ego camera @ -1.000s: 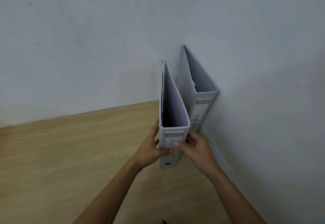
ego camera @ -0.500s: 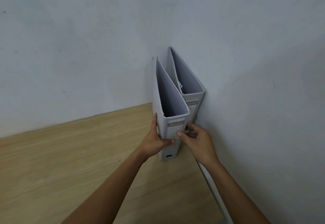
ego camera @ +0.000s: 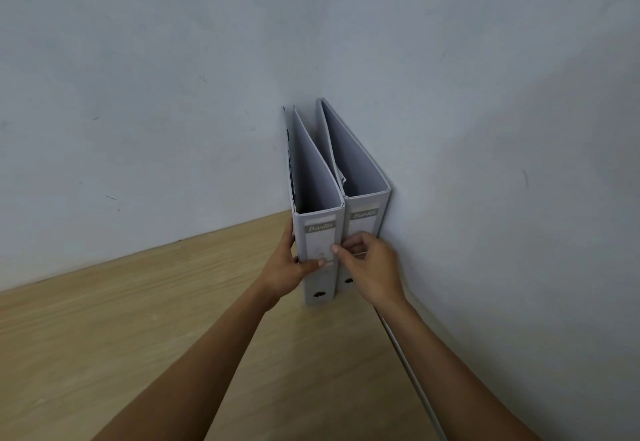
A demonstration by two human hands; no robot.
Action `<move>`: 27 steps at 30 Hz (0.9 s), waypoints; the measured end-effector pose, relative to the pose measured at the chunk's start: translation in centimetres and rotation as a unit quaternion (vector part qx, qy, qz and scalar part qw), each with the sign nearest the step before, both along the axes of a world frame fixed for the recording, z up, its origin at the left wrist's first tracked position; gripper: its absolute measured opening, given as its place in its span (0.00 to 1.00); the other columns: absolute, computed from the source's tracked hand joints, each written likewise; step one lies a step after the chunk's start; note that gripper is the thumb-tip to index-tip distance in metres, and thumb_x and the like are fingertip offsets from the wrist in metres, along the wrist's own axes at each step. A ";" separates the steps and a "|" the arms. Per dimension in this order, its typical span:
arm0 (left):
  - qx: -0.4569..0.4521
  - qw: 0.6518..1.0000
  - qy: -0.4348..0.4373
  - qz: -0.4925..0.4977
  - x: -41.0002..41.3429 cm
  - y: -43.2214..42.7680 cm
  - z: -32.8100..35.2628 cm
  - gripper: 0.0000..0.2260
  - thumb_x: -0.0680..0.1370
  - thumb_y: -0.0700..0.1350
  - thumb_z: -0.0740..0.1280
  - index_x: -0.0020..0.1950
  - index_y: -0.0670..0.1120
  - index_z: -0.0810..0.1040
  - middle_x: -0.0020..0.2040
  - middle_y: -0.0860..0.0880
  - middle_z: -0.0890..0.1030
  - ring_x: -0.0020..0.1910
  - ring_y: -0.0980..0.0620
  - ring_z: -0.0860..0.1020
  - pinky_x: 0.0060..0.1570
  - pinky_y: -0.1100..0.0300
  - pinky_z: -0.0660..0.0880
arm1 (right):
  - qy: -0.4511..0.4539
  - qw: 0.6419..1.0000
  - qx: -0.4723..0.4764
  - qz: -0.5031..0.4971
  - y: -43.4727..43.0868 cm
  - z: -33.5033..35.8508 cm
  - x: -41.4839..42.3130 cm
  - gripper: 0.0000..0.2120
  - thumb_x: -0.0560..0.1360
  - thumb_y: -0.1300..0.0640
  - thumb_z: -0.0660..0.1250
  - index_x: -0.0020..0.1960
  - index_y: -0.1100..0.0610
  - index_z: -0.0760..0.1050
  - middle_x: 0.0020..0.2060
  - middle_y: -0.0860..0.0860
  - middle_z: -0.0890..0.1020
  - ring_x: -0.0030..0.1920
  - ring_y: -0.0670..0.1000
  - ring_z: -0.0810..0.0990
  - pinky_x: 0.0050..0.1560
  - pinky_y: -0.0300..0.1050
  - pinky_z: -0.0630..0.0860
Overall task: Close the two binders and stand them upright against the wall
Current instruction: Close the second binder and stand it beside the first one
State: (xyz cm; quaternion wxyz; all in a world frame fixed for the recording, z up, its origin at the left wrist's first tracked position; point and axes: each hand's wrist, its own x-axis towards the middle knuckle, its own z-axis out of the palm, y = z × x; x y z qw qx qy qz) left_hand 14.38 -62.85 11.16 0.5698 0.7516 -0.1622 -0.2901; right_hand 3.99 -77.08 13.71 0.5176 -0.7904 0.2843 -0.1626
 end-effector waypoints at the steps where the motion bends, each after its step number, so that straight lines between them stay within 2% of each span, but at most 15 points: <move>1: 0.006 1.000 -0.011 0.003 0.1 -0.1 0.0 0.42 0.72 0.40 0.77 0.80 0.53 0.57 0.73 0.50 0.72 0.71 0.44 0.73 0.57 0.53 0.80 | 0.000 1.000 -0.005 -0.003 0.0 0.0 0.2 0.10 0.72 0.51 0.76 0.46 0.57 0.81 0.38 0.45 0.82 0.39 0.43 0.80 0.35 0.31 0.75; 3: 0.029 0.998 -0.047 0.002 0.2 -0.3 0.1 0.42 0.73 0.42 0.76 0.80 0.52 0.56 0.73 0.49 0.72 0.72 0.43 0.72 0.61 0.53 0.78 | 0.001 1.000 -0.019 -0.011 -0.2 0.0 0.6 0.10 0.72 0.50 0.76 0.44 0.57 0.82 0.36 0.45 0.82 0.38 0.41 0.80 0.34 0.29 0.75; 6: 0.063 0.993 -0.098 -0.007 0.2 -0.5 0.1 0.42 0.74 0.44 0.76 0.81 0.51 0.54 0.74 0.47 0.72 0.73 0.44 0.71 0.58 0.59 0.75 | 0.010 0.999 -0.047 -0.019 -0.4 -0.2 0.7 0.11 0.71 0.47 0.76 0.43 0.56 0.83 0.36 0.45 0.84 0.39 0.43 0.83 0.36 0.31 0.76; 10: 0.083 0.989 -0.118 -0.018 0.1 -0.5 0.0 0.42 0.75 0.44 0.74 0.81 0.49 0.52 0.74 0.47 0.72 0.73 0.44 0.71 0.56 0.63 0.73 | 0.012 0.998 -0.052 -0.027 -0.3 -0.3 0.8 0.11 0.71 0.47 0.76 0.43 0.55 0.83 0.36 0.45 0.85 0.38 0.42 0.83 0.36 0.32 0.77; 13: 0.097 0.987 -0.125 -0.029 0.1 -0.6 0.2 0.41 0.75 0.44 0.73 0.81 0.49 0.51 0.74 0.46 0.72 0.74 0.44 0.70 0.59 0.60 0.73 | 0.012 0.998 -0.053 -0.029 -0.2 -0.3 0.8 0.11 0.71 0.47 0.76 0.42 0.55 0.84 0.36 0.45 0.85 0.37 0.42 0.83 0.36 0.32 0.77; 17: 0.108 0.984 -0.133 -0.040 0.0 -0.6 0.7 0.41 0.77 0.44 0.72 0.81 0.47 0.50 0.74 0.45 0.71 0.74 0.44 0.70 0.58 0.61 0.72 | 0.016 0.998 -0.051 -0.023 -0.2 -0.1 0.9 0.12 0.71 0.46 0.76 0.42 0.55 0.84 0.36 0.46 0.85 0.38 0.44 0.83 0.39 0.38 0.80; 21: 0.124 0.984 -0.129 -0.021 -0.4 -0.5 0.9 0.41 0.76 0.46 0.73 0.81 0.47 0.51 0.75 0.43 0.71 0.74 0.41 0.70 0.65 0.49 0.74 | 0.020 0.998 -0.055 -0.017 -0.2 0.0 0.8 0.12 0.71 0.47 0.76 0.43 0.56 0.84 0.36 0.45 0.84 0.38 0.42 0.82 0.37 0.33 0.76; 24: 0.127 0.985 -0.115 0.010 -0.9 -0.3 0.9 0.40 0.75 0.48 0.74 0.81 0.47 0.57 0.74 0.44 0.73 0.72 0.42 0.72 0.64 0.50 0.74 | 0.033 0.999 -0.040 -0.007 -0.1 0.1 0.6 0.09 0.73 0.50 0.75 0.46 0.56 0.83 0.37 0.43 0.82 0.38 0.39 0.80 0.35 0.30 0.72; 27: 0.137 0.983 -0.123 0.003 -1.3 0.3 1.2 0.39 0.75 0.47 0.74 0.81 0.47 0.57 0.75 0.44 0.73 0.72 0.43 0.73 0.64 0.53 0.74 | 0.041 0.999 -0.029 -0.002 -0.1 0.3 0.1 0.06 0.75 0.52 0.73 0.47 0.55 0.82 0.38 0.42 0.81 0.39 0.40 0.80 0.37 0.33 0.73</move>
